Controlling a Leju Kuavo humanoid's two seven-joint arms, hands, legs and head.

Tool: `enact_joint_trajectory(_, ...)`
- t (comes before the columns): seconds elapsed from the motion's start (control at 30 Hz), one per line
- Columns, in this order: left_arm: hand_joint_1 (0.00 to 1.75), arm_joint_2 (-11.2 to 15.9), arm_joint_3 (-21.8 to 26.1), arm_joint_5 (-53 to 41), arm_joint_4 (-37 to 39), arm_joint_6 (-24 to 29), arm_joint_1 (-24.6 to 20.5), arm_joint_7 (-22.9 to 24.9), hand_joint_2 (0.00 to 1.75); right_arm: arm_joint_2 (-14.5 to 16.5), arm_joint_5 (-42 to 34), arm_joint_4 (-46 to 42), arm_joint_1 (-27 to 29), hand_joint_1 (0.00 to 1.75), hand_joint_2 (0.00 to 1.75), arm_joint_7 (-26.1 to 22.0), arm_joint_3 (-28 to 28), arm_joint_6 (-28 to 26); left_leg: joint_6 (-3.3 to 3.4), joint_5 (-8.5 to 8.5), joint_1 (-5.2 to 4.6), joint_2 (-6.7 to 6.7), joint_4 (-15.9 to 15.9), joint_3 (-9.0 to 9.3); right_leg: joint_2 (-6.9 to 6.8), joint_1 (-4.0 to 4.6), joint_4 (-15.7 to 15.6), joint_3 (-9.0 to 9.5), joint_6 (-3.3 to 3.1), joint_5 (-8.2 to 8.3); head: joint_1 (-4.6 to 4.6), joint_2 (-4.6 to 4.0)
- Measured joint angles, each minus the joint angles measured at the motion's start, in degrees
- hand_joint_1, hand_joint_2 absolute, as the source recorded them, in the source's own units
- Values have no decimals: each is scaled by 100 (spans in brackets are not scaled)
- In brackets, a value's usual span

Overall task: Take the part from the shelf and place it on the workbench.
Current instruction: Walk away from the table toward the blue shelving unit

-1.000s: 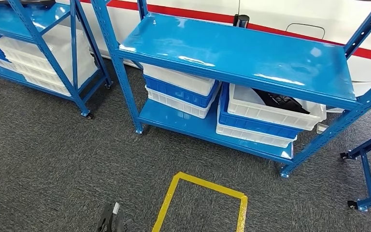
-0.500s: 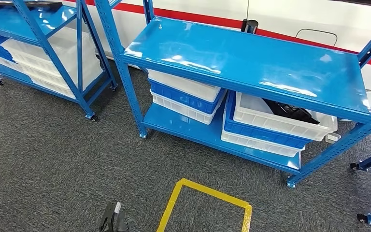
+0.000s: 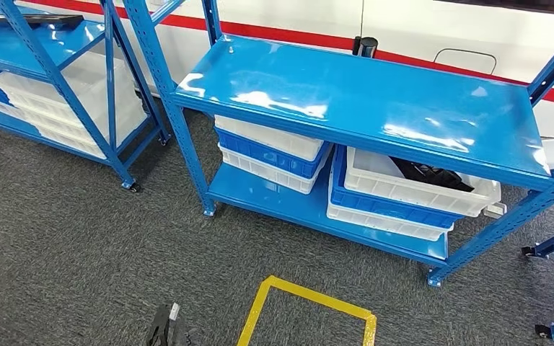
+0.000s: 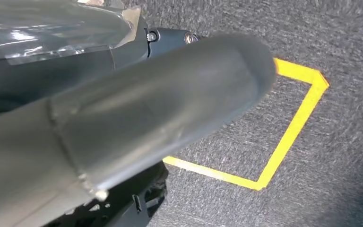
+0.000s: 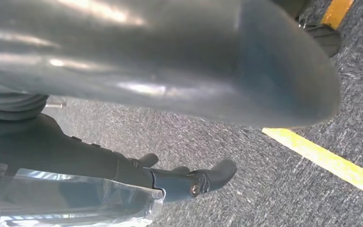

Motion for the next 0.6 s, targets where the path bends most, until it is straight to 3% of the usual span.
enact_joint_trajectory(0.03,0,1,1,2,1,1,1,-1,0,-1,0,1,1,0,0,0,-1,0,45,5,6,-6,-28,56,-4,-3,71,6,25,-17,4,0)
enact_joint_trajectory(0.1,0,-1,5,4,1,1,-4,-1,0,-1,0,1,-8,0,0,0,0,0,105,9,15,-8,-61,154,-11,-9,450,-202,22,-175,27,0)
enact_joint_trajectory(0.2,0,-5,8,4,2,2,-6,0,0,1,1,1,-10,0,0,2,1,0,140,-43,6,-14,-61,188,-11,-9,1554,-916,10,-553,55,0)
enact_joint_trajectory(0.23,0,-6,8,4,2,3,0,0,0,-1,3,1,2,0,0,4,-1,0,140,-73,3,-23,-61,212,-12,-10,1740,-1091,32,-599,57,0)
enact_joint_trajectory(0.27,0,-6,9,4,2,5,5,0,0,-2,6,1,14,0,0,6,-2,0,136,-105,2,-34,-61,247,-12,-10,1708,-1154,73,-545,63,0)
enact_joint_trajectory(0.3,0,-7,9,3,2,7,9,0,0,-4,9,1,22,0,0,8,-4,0,127,-141,2,-44,-61,293,-13,-11,1464,-1115,120,-387,66,0)
enact_joint_trajectory(0.37,0,-11,10,3,3,7,12,0,0,-9,14,1,28,0,0,9,-5,0,97,-220,1,-53,-63,381,-20,-8,656,-863,186,100,75,0)
enact_joint_trajectory(0.43,0,-16,10,2,4,7,10,2,0,-10,18,1,26,0,0,9,-6,0,40,-295,-9,-54,-71,449,-38,15,144,-687,101,359,76,0)
enact_joint_trajectory(0.53,0,-14,11,2,4,8,16,6,0,-4,31,1,32,0,0,17,-13,0,-56,-336,-17,-52,-38,511,-38,40,52,-608,-120,365,71,0)
enact_joint_trajectory(0.6,0,-15,12,2,4,8,15,5,0,-8,46,1,31,0,0,20,-21,0,-106,-413,-8,-27,171,461,-23,6,27,-492,-208,364,53,0)
